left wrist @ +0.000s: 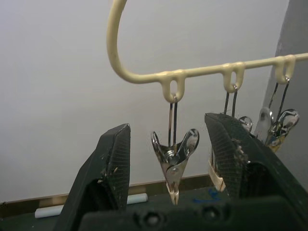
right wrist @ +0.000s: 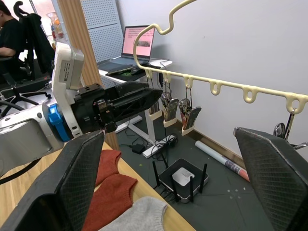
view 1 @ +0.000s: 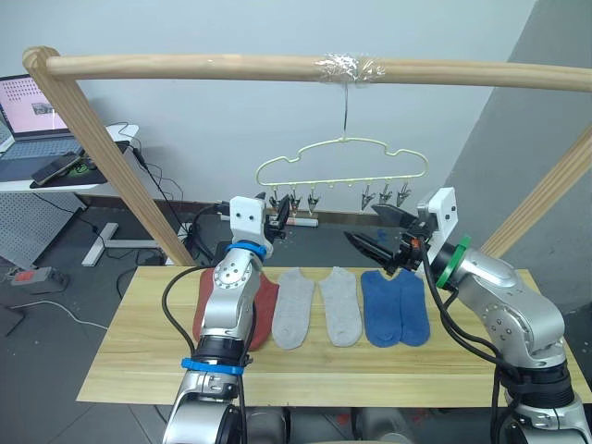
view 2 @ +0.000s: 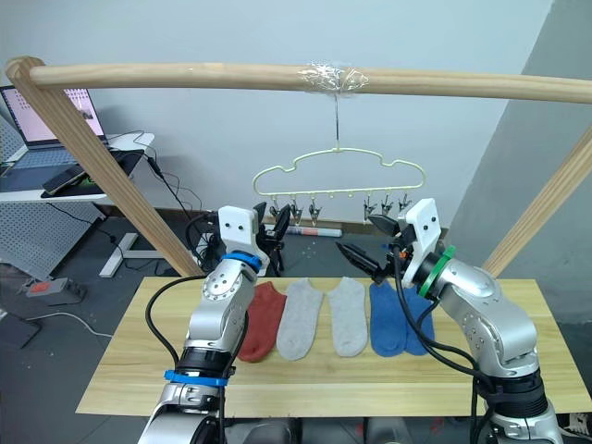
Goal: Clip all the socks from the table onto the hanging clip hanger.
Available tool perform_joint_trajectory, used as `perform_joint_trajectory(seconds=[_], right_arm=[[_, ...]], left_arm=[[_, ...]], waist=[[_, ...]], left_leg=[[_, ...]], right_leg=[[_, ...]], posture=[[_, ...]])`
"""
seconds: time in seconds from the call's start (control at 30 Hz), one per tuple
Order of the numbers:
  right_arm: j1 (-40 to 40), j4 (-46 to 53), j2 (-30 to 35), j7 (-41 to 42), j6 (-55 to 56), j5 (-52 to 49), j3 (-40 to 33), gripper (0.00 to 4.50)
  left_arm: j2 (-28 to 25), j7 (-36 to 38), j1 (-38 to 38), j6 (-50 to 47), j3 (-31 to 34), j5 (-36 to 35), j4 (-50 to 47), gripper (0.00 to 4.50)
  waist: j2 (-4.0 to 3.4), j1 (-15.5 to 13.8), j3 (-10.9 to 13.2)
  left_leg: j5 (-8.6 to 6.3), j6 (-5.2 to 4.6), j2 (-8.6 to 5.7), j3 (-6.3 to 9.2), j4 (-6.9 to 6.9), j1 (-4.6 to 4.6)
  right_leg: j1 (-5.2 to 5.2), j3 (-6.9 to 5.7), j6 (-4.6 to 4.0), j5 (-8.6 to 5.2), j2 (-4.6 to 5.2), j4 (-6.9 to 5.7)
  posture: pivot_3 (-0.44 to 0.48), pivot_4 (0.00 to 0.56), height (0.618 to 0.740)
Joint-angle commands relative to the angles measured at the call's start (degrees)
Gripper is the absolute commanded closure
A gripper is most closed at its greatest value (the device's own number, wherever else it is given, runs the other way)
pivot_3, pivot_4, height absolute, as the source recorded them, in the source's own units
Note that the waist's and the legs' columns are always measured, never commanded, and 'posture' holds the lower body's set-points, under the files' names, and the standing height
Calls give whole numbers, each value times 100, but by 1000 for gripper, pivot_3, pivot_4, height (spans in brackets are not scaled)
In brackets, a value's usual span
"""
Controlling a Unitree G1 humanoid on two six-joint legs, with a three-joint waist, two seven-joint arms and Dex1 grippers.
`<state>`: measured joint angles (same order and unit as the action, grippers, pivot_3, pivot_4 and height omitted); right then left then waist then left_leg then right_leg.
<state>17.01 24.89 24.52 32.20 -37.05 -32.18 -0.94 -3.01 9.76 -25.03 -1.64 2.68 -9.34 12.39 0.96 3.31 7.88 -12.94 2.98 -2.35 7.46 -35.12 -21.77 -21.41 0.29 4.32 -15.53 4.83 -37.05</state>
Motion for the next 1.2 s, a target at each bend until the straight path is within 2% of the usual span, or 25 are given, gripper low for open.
perform_joint_trajectory(seconds=[0.03,0.37,0.47,0.63,0.7,1.07,1.13,1.17,1.2], right_arm=[[165,192,47,-13,41,-94,-152,0],[170,255,29,-91,-1,-127,-164,0],[182,258,30,-117,-23,-167,-169,0],[176,241,42,-118,-31,-167,-170,0],[163,232,46,-112,-29,-161,-169,0],[169,180,23,-100,-7,-154,-157,0],[189,163,19,-99,-5,-153,-157,0],[196,158,17,-100,-4,-151,-156,0],[199,154,15,-101,-3,-149,-154,0]], left_arm=[[1,-5,-186,163,19,39,-16,1814],[-28,86,-217,187,14,36,73,1814],[-21,105,-215,189,33,28,65,2370],[-33,125,-202,181,24,46,15,3863],[-34,121,-184,171,21,52,-12,4191],[-102,-45,-140,120,-11,257,-48,4191],[-97,-6,-143,160,-13,222,-57,3469],[-95,-6,-145,172,-13,218,-63,3322],[-96,-25,-149,177,-13,231,-67,2943]], waist=[[-1,1,8],[2,8,55],[2,8,84],[4,8,107],[4,8,108],[4,5,111],[4,4,111],[4,4,111],[4,4,111]], left_leg=[[0,0,0,0,0,0],[0,0,0,0,0,-3],[0,0,0,0,0,-3],[0,0,0,0,0,-7],[0,0,0,0,0,-8],[0,0,0,0,0,-8],[0,0,0,1,0,-9],[0,0,0,1,0,-9],[0,0,0,0,0,-9]], right_leg=[[0,0,2,-1,0,0],[-1,-1,3,-1,0,2],[-2,-1,2,-1,0,1],[-5,-1,0,1,0,2],[-7,-1,-1,2,0,2],[-7,-1,2,0,0,2],[-7,-1,2,0,0,2],[-7,-1,2,0,0,2],[-7,-1,3,0,0,2]], posture=[[-161,146,740],[-168,150,740],[-169,152,740],[-169,152,740],[-169,152,740],[-154,149,740],[-154,149,740],[-154,149,740],[-154,149,740]])
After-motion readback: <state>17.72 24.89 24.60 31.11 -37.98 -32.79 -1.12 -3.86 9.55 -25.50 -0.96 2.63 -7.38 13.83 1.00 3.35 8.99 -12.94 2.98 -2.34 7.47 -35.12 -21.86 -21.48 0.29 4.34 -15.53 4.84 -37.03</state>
